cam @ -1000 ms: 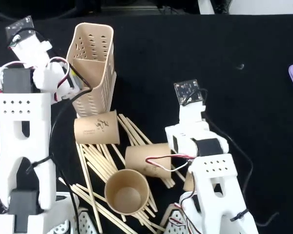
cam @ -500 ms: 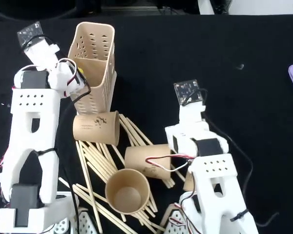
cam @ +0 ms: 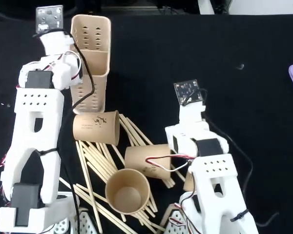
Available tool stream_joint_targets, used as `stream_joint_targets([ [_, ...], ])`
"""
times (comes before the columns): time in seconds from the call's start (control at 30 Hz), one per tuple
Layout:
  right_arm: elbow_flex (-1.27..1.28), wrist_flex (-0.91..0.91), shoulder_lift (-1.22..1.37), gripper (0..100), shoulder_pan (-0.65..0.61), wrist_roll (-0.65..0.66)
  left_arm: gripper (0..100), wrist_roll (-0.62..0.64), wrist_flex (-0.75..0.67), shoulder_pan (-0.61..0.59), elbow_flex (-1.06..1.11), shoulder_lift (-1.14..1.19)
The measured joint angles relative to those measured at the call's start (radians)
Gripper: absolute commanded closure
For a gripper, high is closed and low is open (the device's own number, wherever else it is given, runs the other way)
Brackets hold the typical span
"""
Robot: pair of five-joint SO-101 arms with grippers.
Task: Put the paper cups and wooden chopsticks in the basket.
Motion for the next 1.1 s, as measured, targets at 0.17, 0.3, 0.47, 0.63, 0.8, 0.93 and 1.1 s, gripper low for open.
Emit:
stream_joint_targets([
  [0.17,0.000,0.000,0.000,70.9,0.000,0.000,80,0.000,-0.002,-0.002,-0.011,0.000],
  [0.3,0.012,0.000,0.000,70.9,0.000,0.000,78,0.000,0.000,-0.005,-0.009,0.000],
  [0.47,0.015,0.000,0.000,70.9,0.000,0.000,78,0.012,0.028,-0.034,-0.002,0.000],
  [0.63,0.015,0.000,0.000,70.9,0.000,0.000,75,0.187,0.195,-0.115,-0.118,0.000],
  [0.8,0.015,0.000,0.000,70.9,0.000,0.000,75,0.373,0.433,-0.141,-0.261,0.000],
  [0.93,0.015,0.000,0.000,70.9,0.000,0.000,75,0.405,0.608,-0.135,-0.319,-0.002],
  [1.1,0.015,0.000,0.000,70.9,0.000,0.000,75,0.508,0.666,-0.109,-0.330,-0.002],
])
